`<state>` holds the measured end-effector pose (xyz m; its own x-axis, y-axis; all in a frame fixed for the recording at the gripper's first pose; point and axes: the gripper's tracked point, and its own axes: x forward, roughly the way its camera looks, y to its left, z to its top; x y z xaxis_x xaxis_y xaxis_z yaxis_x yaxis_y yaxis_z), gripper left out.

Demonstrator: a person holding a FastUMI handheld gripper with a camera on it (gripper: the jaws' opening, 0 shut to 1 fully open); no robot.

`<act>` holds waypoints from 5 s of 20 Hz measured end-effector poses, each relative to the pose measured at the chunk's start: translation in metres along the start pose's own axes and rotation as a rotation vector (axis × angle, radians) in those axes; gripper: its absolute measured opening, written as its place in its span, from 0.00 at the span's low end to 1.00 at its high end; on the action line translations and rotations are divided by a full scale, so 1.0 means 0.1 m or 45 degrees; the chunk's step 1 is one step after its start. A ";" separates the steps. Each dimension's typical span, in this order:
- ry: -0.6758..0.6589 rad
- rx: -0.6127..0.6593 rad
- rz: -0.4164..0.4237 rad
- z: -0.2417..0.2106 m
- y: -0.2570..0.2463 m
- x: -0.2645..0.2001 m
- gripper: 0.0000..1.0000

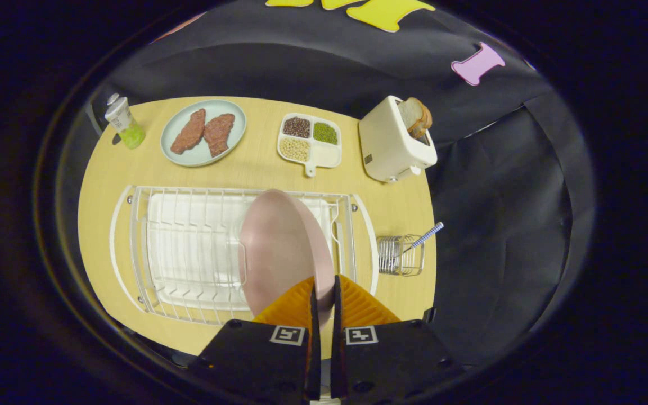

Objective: Take the plate from the dish rack, then take the spoon from the basket and place it into the plate.

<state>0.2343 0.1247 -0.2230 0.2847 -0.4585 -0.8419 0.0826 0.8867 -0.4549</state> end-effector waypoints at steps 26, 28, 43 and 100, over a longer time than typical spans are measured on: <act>-0.050 0.361 0.349 -1.02 -0.52 -0.17 0.08; -0.010 0.383 0.480 -1.32 -0.55 -0.06 0.07; -0.025 0.251 0.741 -2.52 -0.71 1.23 0.07; -1.165 0.293 0.590 0.34 -2.05 2.45 0.66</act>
<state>0.3196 -0.1674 -0.3261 0.9399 0.0635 -0.3355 -0.0666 0.9978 0.0022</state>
